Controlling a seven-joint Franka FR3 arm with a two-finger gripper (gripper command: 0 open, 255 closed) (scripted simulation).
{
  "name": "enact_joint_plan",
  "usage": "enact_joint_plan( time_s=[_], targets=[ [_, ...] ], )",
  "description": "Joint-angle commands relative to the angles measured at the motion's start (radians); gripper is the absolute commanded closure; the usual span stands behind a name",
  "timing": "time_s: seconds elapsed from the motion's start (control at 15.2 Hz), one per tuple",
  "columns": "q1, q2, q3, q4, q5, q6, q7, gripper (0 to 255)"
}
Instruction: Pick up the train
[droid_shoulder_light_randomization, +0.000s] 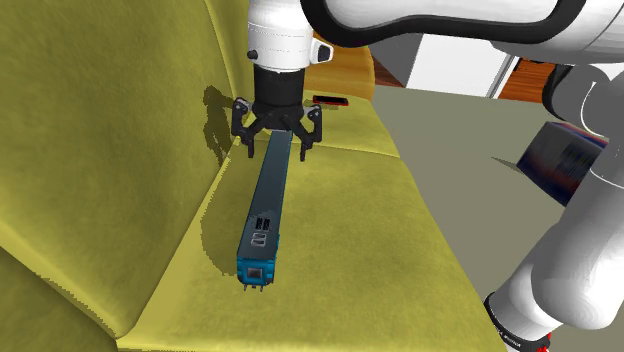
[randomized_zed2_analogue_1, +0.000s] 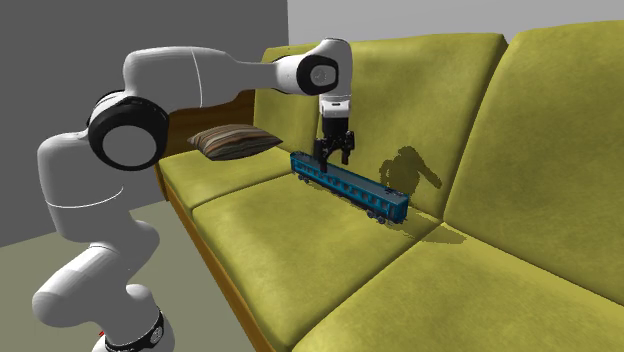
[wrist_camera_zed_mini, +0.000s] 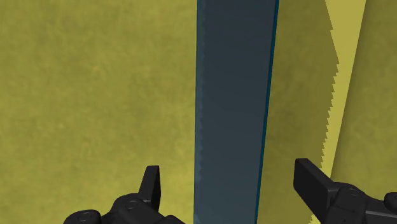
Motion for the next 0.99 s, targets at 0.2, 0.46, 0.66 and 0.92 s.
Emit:
enact_joint_plan(
  time_s=[0.2,0.46,0.66,0.92],
  targets=[
    [-0.009,-0.016,-0.003,-0.091,0.01,0.08,0.001,0],
    [-0.01,-0.017,-0.003,-0.093,0.011,0.08,0.0,255],
    [-0.01,-0.018,-0.003,-0.093,0.011,0.08,0.0,255],
    [-0.01,-0.019,-0.003,-0.094,0.012,0.08,0.0,255]
  ],
)
